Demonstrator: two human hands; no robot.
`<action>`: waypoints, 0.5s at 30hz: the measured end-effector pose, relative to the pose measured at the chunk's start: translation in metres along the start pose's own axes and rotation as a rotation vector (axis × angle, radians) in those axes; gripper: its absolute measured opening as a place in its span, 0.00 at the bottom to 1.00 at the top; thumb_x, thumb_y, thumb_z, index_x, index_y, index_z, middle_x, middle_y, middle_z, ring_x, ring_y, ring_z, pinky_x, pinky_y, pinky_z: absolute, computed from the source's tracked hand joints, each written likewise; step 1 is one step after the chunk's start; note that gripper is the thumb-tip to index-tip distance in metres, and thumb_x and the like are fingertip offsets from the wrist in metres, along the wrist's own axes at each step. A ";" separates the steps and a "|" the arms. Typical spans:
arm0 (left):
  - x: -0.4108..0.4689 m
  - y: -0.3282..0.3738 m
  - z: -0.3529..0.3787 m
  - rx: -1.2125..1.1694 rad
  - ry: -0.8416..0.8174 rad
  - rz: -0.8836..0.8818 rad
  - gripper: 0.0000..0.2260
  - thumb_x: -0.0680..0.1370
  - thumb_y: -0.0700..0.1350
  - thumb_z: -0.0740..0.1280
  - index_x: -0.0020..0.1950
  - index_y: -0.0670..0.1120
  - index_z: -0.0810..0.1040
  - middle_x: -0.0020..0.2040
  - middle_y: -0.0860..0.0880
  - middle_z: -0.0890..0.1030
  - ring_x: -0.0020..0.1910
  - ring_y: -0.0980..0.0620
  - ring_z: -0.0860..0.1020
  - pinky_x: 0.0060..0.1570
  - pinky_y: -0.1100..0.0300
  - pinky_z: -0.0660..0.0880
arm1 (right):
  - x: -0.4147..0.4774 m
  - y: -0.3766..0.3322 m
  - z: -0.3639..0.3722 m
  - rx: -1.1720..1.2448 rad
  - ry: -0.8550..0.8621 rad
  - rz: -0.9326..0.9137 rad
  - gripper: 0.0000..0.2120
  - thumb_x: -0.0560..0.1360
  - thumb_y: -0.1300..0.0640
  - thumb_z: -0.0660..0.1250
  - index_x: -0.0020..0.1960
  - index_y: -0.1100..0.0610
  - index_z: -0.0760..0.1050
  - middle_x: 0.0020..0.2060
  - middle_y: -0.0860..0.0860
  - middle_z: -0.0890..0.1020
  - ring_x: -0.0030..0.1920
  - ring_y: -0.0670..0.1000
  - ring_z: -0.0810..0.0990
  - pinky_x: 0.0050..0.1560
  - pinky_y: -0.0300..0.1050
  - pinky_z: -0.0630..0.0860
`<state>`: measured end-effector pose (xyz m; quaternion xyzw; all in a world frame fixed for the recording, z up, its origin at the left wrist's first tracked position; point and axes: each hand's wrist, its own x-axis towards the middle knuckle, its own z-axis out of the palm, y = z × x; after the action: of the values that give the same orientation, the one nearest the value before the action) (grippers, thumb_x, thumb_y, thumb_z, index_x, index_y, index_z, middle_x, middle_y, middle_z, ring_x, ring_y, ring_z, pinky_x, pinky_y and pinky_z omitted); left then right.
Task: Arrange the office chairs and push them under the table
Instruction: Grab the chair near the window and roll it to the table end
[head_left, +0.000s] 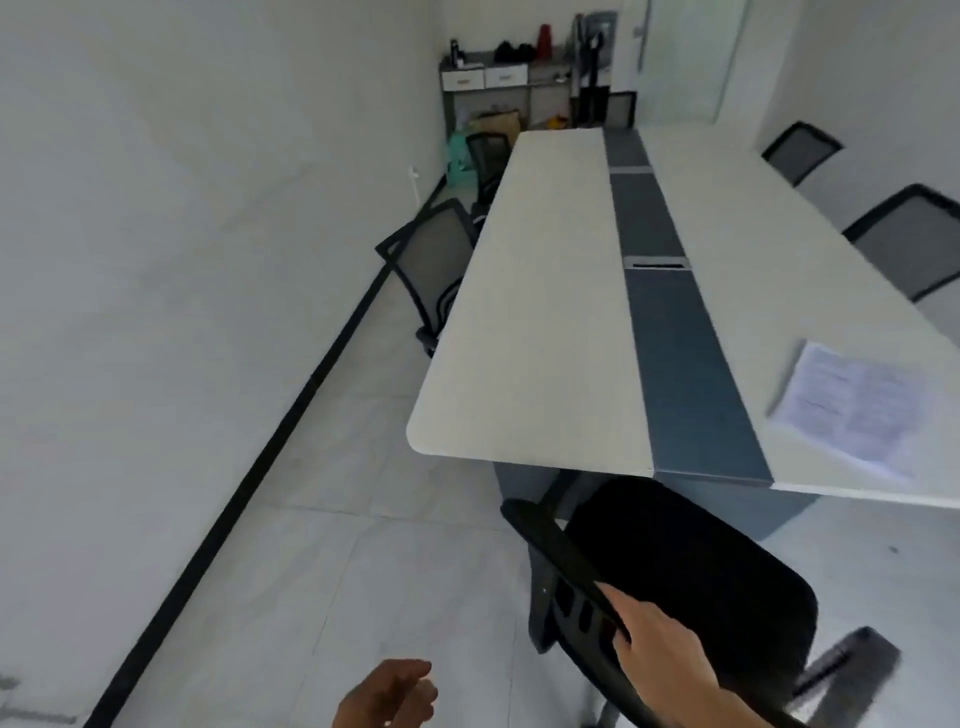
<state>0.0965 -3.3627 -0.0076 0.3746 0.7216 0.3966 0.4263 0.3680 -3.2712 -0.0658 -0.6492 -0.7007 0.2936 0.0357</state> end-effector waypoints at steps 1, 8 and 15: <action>0.007 -0.001 0.002 0.068 -0.083 0.012 0.13 0.70 0.33 0.71 0.32 0.52 0.82 0.32 0.43 0.84 0.30 0.49 0.82 0.33 0.66 0.76 | -0.010 0.000 0.003 -0.001 0.014 0.005 0.24 0.79 0.52 0.56 0.73 0.40 0.58 0.61 0.43 0.76 0.52 0.43 0.77 0.56 0.38 0.73; 0.023 -0.001 0.044 0.467 -0.246 0.394 0.05 0.75 0.52 0.65 0.49 0.55 0.76 0.50 0.58 0.79 0.52 0.56 0.76 0.55 0.60 0.73 | -0.092 0.022 0.009 -0.035 0.109 0.099 0.20 0.76 0.37 0.55 0.67 0.37 0.68 0.59 0.36 0.77 0.59 0.40 0.75 0.55 0.35 0.67; 0.011 -0.026 0.132 1.005 -0.485 0.679 0.20 0.74 0.62 0.50 0.45 0.56 0.78 0.44 0.58 0.79 0.47 0.57 0.77 0.55 0.56 0.73 | -0.139 0.125 0.000 -0.192 0.448 0.449 0.28 0.71 0.31 0.45 0.41 0.43 0.80 0.35 0.40 0.82 0.41 0.44 0.80 0.47 0.43 0.70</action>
<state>0.2076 -3.3300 -0.0773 0.8142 0.5441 0.0277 0.2009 0.5008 -3.4023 -0.0770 -0.8364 -0.5392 0.0766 0.0619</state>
